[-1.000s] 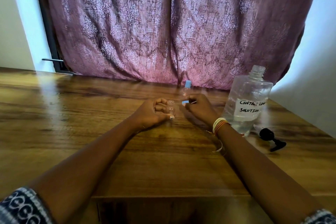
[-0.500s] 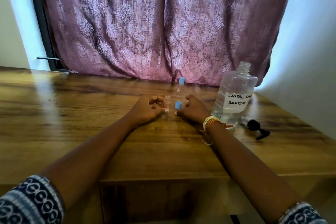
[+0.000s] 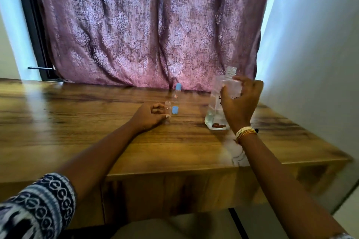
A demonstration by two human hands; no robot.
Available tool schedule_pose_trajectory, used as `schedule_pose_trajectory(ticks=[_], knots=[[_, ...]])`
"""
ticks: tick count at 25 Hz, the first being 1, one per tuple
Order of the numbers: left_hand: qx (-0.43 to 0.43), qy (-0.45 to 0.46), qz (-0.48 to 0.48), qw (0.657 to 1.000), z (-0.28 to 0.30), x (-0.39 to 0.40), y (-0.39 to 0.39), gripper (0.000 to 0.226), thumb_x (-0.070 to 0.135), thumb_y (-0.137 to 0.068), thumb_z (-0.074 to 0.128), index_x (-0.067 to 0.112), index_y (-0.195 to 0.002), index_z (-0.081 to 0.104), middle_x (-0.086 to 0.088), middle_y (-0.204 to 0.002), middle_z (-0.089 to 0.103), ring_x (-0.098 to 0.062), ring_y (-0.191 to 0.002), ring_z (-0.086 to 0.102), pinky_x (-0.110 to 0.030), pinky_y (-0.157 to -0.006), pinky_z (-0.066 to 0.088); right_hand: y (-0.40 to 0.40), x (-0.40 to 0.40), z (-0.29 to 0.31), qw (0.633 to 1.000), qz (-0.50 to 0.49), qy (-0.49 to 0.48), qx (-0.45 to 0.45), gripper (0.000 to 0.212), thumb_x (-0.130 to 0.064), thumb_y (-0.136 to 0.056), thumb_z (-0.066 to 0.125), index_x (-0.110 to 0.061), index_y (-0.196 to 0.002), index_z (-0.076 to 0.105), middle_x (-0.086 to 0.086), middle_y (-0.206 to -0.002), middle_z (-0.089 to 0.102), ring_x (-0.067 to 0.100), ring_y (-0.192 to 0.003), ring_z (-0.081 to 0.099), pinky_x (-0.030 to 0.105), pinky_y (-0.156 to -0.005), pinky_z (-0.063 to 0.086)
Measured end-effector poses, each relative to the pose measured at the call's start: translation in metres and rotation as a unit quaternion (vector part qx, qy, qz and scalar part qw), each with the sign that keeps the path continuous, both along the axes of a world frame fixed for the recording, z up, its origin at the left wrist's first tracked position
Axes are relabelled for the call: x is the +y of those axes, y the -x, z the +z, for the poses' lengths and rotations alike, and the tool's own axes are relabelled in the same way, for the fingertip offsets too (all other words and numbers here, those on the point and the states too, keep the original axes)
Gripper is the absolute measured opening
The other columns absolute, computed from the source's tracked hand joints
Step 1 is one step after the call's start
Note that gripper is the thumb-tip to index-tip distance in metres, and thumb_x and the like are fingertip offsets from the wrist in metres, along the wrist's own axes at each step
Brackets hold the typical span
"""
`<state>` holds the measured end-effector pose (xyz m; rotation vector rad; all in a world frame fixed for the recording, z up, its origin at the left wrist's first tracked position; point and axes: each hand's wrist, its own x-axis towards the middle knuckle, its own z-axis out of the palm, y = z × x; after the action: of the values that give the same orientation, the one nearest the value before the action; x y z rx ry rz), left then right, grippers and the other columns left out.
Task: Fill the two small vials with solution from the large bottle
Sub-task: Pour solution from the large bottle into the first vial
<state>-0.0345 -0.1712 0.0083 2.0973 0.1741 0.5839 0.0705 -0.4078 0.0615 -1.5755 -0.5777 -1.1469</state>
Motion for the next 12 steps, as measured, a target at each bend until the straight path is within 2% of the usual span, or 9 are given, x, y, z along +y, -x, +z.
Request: schedule_pose_trajectory(ticks=[2,4,5,7,9,12], knots=[[0.000,0.007,-0.004,1.000,-0.001,0.002,0.000,0.028,0.016,-0.079,0.074,0.017,-0.107,0.068,0.009,-0.087,0.072,0.009,-0.070,0.065,-0.014,-0.071,0.046,-0.026,-0.011,0.009,0.997,-0.015,0.032,0.062,0.072,-0.044,-0.068,0.074,-0.014,-0.128,0.051,0.015,-0.128,0.049,0.027,-0.117,0.051,0.042,-0.095,0.050],[0.001,0.010,-0.004,1.000,-0.002,0.003,-0.001,0.029,0.016,-0.079,0.075,0.018,-0.107,0.068,0.008,-0.087,0.073,0.008,-0.071,0.065,-0.014,-0.072,0.047,-0.046,-0.015,0.019,0.969,0.128,0.054,0.205,0.097,-0.055,-0.060,0.077,-0.016,-0.141,0.040,0.011,-0.141,0.048,0.027,-0.127,0.051,0.042,-0.103,0.047],[0.001,0.011,-0.002,1.000,-0.002,0.003,-0.001,0.029,0.017,-0.078,0.076,0.018,-0.106,0.068,0.008,-0.088,0.073,0.007,-0.073,0.065,-0.014,-0.072,0.047,-0.051,-0.017,0.023,0.937,0.217,0.042,0.272,0.100,-0.053,-0.056,0.081,-0.016,-0.141,0.041,0.010,-0.138,0.054,0.027,-0.122,0.057,0.043,-0.099,0.050],[0.000,0.015,-0.002,1.000,-0.003,0.005,-0.003,0.029,0.016,-0.078,0.076,0.016,-0.106,0.068,0.006,-0.088,0.073,0.001,-0.076,0.066,-0.016,-0.072,0.048,-0.052,-0.016,0.030,0.893,0.303,0.033,0.331,0.089,-0.039,-0.058,0.089,-0.012,-0.133,0.049,0.011,-0.124,0.065,0.027,-0.106,0.067,0.037,-0.081,0.059],[0.000,0.013,-0.004,1.000,-0.005,0.008,-0.005,0.029,0.016,-0.077,0.076,0.013,-0.105,0.068,0.001,-0.088,0.073,-0.006,-0.078,0.067,-0.021,-0.074,0.049,-0.046,-0.009,0.030,0.891,0.314,0.039,0.326,0.073,-0.026,-0.065,0.088,-0.009,-0.126,0.053,0.011,-0.114,0.069,0.022,-0.090,0.072,0.029,-0.068,0.060],[-0.006,0.012,-0.025,1.000,-0.007,0.012,-0.006,0.025,0.021,-0.079,0.076,0.013,-0.101,0.069,-0.002,-0.088,0.075,-0.011,-0.080,0.071,-0.024,-0.076,0.052,-0.040,0.010,0.025,0.906,0.312,0.016,0.286,0.061,-0.027,-0.063,0.089,-0.008,-0.113,0.059,0.007,-0.100,0.073,0.016,-0.078,0.073,0.032,-0.068,0.060]])
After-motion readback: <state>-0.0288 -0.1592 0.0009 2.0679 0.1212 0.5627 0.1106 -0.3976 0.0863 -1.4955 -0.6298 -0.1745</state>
